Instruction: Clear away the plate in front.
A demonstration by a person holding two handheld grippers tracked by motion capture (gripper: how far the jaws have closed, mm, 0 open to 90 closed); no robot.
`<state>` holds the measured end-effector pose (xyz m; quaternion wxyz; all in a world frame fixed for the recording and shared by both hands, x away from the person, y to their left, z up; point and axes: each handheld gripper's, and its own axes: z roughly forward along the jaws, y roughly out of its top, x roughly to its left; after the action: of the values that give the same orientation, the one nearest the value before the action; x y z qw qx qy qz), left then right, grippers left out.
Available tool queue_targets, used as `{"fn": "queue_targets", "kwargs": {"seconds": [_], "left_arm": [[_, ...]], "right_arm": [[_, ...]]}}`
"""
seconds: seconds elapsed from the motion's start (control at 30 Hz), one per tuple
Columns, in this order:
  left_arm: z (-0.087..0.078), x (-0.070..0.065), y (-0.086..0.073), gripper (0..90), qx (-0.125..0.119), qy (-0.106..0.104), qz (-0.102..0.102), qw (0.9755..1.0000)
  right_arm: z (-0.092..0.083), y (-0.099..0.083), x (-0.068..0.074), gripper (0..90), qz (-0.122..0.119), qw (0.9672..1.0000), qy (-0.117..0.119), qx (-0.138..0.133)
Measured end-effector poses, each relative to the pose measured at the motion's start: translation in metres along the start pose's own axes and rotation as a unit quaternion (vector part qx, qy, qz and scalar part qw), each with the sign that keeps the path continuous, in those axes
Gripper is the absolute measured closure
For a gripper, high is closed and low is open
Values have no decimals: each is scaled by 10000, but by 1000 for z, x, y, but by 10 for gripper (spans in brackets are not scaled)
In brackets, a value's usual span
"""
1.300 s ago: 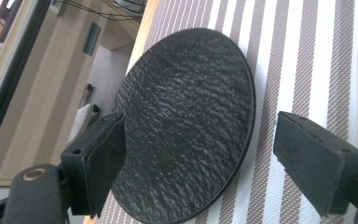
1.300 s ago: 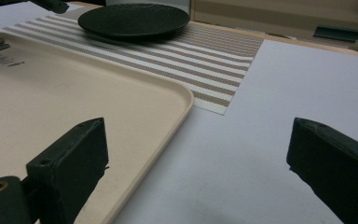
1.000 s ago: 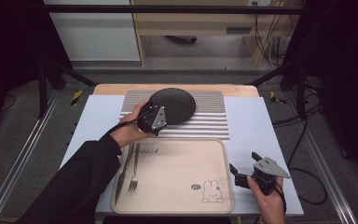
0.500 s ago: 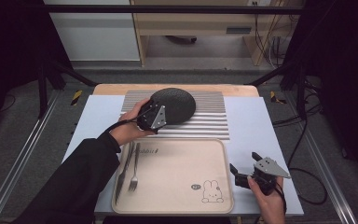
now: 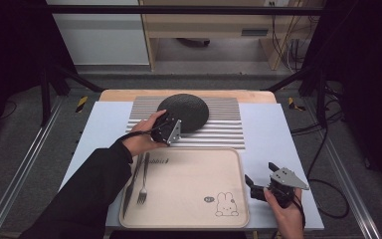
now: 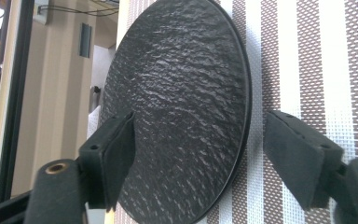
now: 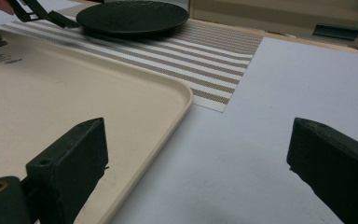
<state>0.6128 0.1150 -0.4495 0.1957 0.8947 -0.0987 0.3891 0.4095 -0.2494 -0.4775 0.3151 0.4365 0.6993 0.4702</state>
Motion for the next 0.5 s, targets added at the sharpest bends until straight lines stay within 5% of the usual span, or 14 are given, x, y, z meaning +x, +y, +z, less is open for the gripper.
{"fn": "queue_targets", "kwargs": {"seconds": [0.5], "left_arm": [[14, -8, 2, 380, 168, 64, 104, 9998]], "right_arm": [[0, 0, 0, 56, -16, 10000, -24, 0]]}}
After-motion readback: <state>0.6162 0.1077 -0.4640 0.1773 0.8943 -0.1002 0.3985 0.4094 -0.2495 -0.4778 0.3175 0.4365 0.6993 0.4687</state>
